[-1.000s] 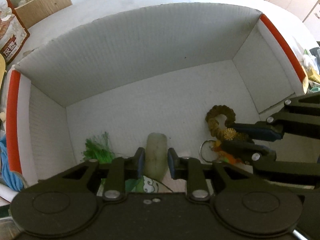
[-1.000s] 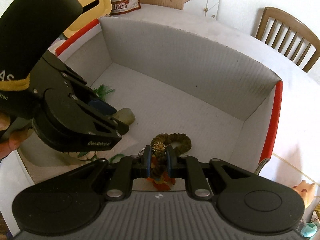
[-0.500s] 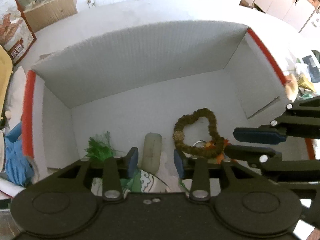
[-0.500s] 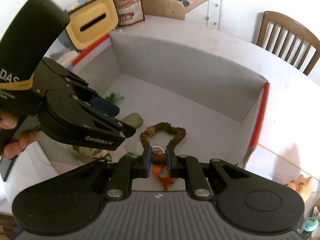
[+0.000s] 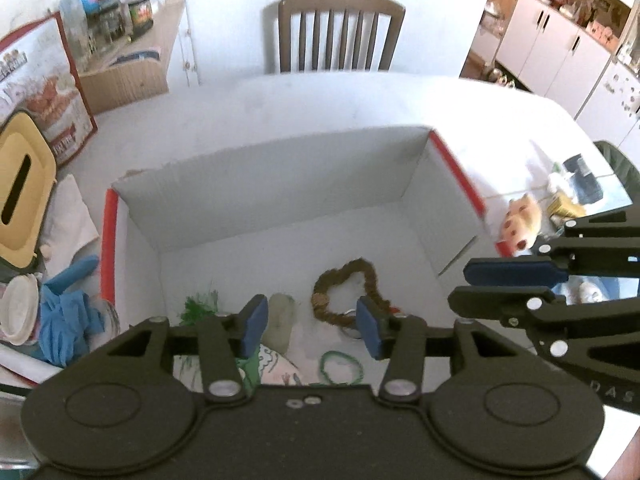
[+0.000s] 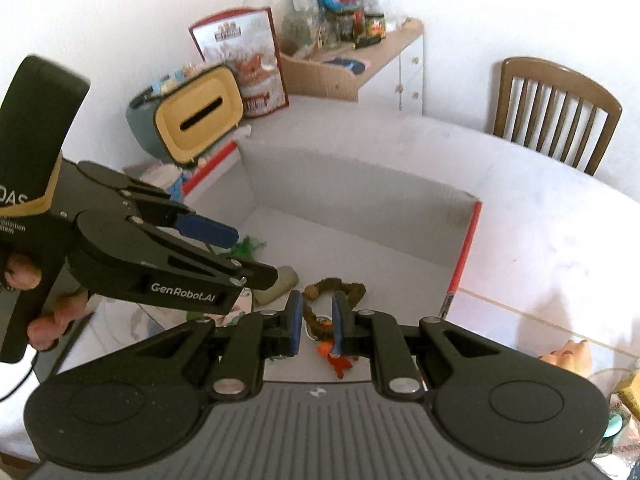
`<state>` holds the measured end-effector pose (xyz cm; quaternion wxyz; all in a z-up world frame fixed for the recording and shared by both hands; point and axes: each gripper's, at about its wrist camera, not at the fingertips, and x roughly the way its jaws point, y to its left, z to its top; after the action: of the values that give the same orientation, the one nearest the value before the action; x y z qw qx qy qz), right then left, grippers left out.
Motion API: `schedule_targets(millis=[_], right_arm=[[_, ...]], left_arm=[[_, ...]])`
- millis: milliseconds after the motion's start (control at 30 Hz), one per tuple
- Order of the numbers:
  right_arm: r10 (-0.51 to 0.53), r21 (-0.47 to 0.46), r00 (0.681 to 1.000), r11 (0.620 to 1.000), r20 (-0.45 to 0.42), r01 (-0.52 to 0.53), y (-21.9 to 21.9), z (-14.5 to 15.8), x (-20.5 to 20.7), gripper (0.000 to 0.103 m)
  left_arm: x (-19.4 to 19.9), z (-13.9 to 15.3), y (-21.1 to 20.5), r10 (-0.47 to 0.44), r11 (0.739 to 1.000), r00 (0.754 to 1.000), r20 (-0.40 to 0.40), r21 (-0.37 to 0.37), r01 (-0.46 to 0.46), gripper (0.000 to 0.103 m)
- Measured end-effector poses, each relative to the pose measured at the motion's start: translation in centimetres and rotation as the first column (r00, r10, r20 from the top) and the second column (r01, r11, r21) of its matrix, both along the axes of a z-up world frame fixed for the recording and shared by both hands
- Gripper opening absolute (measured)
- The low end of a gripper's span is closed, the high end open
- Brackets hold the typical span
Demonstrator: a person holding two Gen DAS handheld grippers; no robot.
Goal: Organize objects
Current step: 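Open both tools to release the hair tie and cylinder in the box, then move both tools back toward the remaining items on the table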
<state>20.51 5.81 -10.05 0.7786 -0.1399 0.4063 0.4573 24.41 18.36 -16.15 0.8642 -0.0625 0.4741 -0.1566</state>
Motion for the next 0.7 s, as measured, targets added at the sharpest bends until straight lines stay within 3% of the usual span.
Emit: schedule_targets(millis=[533, 700], right_arm=[[-0.058, 0.139, 0.998, 0.989, 0.024, 0.054, -8.7, 4.0, -1.9, 0.015], [-0.102, 0.16, 0.993, 0.983, 0.055, 0.092, -12.4, 4.6, -2.5, 0.028]], left_arm=[[-4.6, 5.5, -3.5, 0.079, 0.995, 0.982, 0.174, -0.081, -0.066, 0.06], [-5.9, 6.9, -5.4, 0.086, 0.993, 0.971, 0.223, -0.099, -0.066, 0.064]])
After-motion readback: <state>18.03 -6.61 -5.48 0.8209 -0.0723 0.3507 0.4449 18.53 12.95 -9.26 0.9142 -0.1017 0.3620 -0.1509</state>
